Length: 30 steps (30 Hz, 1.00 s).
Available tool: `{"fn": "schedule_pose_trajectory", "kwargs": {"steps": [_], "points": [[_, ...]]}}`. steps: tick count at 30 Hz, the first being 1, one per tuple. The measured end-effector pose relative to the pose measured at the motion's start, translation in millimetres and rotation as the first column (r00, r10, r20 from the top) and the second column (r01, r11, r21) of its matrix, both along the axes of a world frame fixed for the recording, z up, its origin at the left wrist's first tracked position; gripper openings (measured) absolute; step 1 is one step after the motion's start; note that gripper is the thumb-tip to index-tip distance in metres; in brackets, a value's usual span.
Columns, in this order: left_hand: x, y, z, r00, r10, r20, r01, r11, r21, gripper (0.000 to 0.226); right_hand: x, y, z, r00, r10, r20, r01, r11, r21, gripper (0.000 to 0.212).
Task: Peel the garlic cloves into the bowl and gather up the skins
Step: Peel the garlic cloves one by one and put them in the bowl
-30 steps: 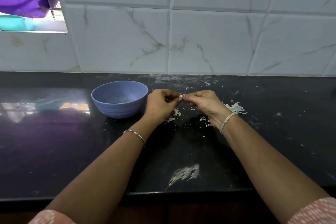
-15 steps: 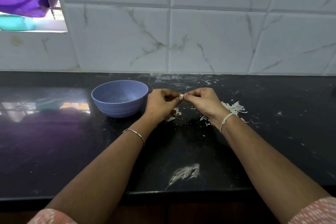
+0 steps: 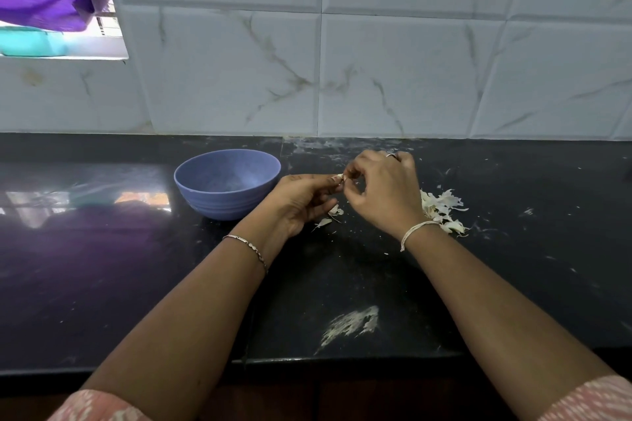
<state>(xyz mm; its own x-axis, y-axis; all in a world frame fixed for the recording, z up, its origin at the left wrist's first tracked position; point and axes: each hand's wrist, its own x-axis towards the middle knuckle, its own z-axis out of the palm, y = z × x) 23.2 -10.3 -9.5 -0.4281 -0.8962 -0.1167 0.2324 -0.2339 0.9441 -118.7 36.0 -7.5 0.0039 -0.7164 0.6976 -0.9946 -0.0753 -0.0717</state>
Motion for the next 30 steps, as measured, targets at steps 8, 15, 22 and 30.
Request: {"fn": "schedule_pose_trajectory", "kwargs": {"steps": [8, 15, 22, 30], "points": [[1.1, 1.2, 1.4, 0.996, -0.084, 0.002, 0.084, 0.996, 0.012, 0.009, -36.5, 11.5, 11.6, 0.99, -0.126, 0.07, 0.109, 0.97, 0.215, 0.016], [0.6, 2.4, 1.8, 0.991, -0.135, 0.017, 0.135, 0.991, 0.014, 0.013, -35.1, 13.7, 15.7, 0.959, 0.052, 0.279, -0.107, 0.977, 0.185, 0.027], [-2.8, 4.4, -1.6, 0.994, -0.113, 0.002, 0.113, 0.992, -0.06, 0.014, -16.5, 4.7, 7.1, 0.713, 0.245, 0.657, -0.366, 0.929, 0.05, 0.011], [-4.5, 7.2, -0.8, 0.997, -0.072, -0.041, 0.07, 0.996, -0.049, 0.007, -12.8, -1.3, -0.8, 0.591, 0.226, 0.774, -0.352, 0.936, -0.005, 0.001]]}}
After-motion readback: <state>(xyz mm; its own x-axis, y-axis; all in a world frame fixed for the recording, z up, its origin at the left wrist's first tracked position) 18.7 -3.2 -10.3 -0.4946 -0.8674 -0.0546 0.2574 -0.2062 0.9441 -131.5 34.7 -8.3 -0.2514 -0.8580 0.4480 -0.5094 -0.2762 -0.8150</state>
